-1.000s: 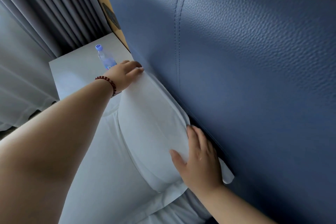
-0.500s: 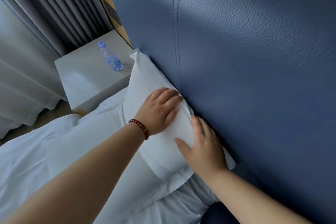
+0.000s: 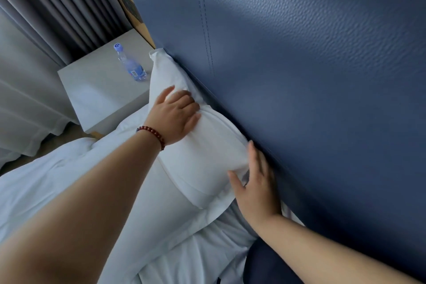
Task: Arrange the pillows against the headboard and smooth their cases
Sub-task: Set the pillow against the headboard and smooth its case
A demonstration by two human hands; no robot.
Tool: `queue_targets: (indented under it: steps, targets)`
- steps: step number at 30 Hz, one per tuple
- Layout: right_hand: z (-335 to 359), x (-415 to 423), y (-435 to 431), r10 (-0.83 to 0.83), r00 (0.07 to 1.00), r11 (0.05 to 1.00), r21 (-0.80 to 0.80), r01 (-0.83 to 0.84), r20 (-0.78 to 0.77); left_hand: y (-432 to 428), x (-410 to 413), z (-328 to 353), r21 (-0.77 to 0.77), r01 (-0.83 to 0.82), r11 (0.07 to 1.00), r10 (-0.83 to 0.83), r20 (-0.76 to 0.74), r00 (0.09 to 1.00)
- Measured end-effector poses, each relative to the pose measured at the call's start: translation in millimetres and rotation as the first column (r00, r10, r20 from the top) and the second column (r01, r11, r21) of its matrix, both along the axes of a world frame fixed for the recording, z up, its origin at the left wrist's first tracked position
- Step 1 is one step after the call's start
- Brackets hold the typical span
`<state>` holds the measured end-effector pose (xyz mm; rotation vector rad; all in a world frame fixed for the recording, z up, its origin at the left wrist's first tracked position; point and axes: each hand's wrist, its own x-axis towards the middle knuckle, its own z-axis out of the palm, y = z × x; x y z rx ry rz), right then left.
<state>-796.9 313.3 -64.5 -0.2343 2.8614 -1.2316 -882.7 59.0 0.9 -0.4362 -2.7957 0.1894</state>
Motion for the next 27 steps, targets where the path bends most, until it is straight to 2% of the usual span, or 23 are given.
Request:
queue_targets:
  steps: [2, 3, 7, 9, 11, 13, 16, 20, 22, 25, 27]
  targets:
    - [-7, 11, 7, -0.046, 0.992, 0.997, -0.054, 0.053, 0.121, -4, 2, 1, 0.004, -0.054, 0.999, 0.054, -0.005, 0.999]
    - [-10, 17, 10, -0.057, 0.994, 0.998, -0.034, 0.06, 0.095, -7, 3, 3, 0.017, -0.075, 0.997, 0.075, 0.0, 0.997]
    - [-3, 22, 7, -0.088, 0.991, 0.991, -0.105, 0.077, -0.098, -8, 5, 7, 0.037, -0.108, 0.993, 0.107, 0.035, 0.994]
    - [10, 17, 3, -0.031, 0.973, 0.991, -0.137, -0.001, -0.227, -3, 5, 5, 0.058, -0.117, 0.991, 0.113, 0.057, 0.992]
    - [18, 7, 2, 0.087, 0.924, 0.991, -0.059, -0.117, -0.372, 5, 3, 1, 0.093, -0.132, 0.987, 0.123, 0.093, 0.988]
    - [18, -6, 2, 0.147, 0.899, 0.989, 0.044, -0.141, -0.413, 11, 3, -5, 0.142, -0.153, 0.978, 0.135, 0.129, 0.982]
    - [9, -3, 0, 0.063, 0.963, 0.998, 0.003, -0.064, -0.26, 16, 5, -11, 0.187, -0.196, 0.963, 0.167, 0.16, 0.973]
    - [-1, 20, 0, 0.024, 0.999, 0.967, -0.256, -0.017, 0.024, 20, 9, -15, 0.176, -0.203, 0.963, 0.17, 0.187, 0.968]
    - [3, 19, -2, 0.007, 0.991, 0.931, -0.362, 0.043, 0.137, 22, 9, -14, 0.174, -0.215, 0.961, 0.179, 0.201, 0.963]
    - [10, 23, -6, -0.117, 0.944, 0.851, -0.459, 0.256, 0.309, 22, 9, -12, 0.173, -0.231, 0.958, 0.194, 0.208, 0.959]
    - [13, 31, -5, -0.159, 0.898, 0.839, -0.423, 0.342, 0.409, 23, 8, -9, 0.176, -0.242, 0.954, 0.202, 0.218, 0.955]
